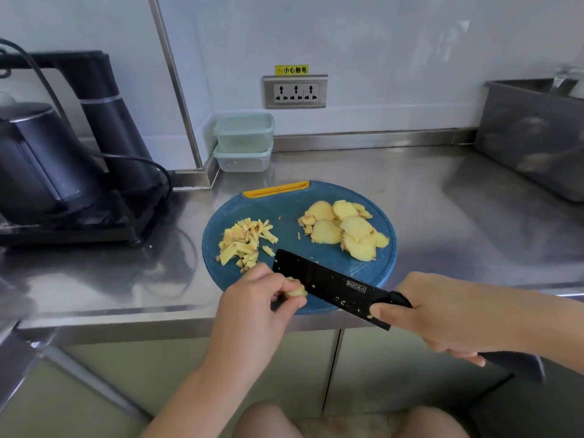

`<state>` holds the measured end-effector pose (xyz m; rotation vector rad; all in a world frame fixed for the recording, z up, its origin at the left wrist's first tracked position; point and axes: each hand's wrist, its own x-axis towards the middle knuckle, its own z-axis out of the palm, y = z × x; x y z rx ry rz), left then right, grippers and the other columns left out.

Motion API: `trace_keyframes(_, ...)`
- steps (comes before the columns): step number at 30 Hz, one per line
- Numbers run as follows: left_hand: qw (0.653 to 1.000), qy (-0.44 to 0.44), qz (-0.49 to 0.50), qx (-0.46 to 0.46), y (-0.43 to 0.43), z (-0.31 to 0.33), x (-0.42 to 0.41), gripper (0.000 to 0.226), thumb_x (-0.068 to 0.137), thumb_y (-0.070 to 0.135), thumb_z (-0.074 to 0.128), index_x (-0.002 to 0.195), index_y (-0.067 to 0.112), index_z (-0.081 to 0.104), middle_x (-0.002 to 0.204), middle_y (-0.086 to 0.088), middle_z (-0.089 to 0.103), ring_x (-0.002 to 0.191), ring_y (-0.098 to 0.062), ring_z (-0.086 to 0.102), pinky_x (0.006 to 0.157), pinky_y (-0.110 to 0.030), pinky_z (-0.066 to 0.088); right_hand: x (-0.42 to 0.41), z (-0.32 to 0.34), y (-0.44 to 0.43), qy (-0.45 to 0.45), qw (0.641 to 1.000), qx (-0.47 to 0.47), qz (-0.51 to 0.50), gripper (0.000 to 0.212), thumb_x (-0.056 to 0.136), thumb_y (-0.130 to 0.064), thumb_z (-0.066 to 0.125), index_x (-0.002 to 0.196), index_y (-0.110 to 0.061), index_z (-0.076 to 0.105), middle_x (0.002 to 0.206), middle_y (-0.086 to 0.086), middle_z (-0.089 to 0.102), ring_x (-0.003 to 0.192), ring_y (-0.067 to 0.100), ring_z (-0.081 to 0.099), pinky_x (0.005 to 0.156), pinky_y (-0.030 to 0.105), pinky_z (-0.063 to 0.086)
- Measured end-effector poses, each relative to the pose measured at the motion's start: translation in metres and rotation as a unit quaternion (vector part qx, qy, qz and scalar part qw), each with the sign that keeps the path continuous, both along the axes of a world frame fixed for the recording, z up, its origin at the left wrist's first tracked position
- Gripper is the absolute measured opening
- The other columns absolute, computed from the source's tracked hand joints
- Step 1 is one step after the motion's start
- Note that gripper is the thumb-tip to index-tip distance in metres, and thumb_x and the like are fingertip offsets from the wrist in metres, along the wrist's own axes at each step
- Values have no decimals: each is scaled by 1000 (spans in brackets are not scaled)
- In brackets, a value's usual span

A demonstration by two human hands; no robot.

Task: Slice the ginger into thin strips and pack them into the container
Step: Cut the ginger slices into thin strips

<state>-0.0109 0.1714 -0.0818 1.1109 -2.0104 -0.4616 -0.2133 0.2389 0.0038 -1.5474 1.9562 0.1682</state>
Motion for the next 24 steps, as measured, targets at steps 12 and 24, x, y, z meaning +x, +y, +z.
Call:
trace_keyframes(12,1000,0,20,-14,3,-2,0,13,69,20,82,74,18,70,77,14,59,80,-4,59,74,-21,48,2,-27,6,-169,978,24,-122,40,97,-44,48,74,-11,40,41,0,37,32,16,34,40,24,40)
trace_keyframes(24,1000,1,25,7,5,1,-2,9,73,18,81,78,18,73,79,13,56,74,-1,60,70,-17,50,-13,-34,14,-130,990,-39,-38,28,97,-45,45,85,-21,52,49,2,45,35,16,40,42,22,39)
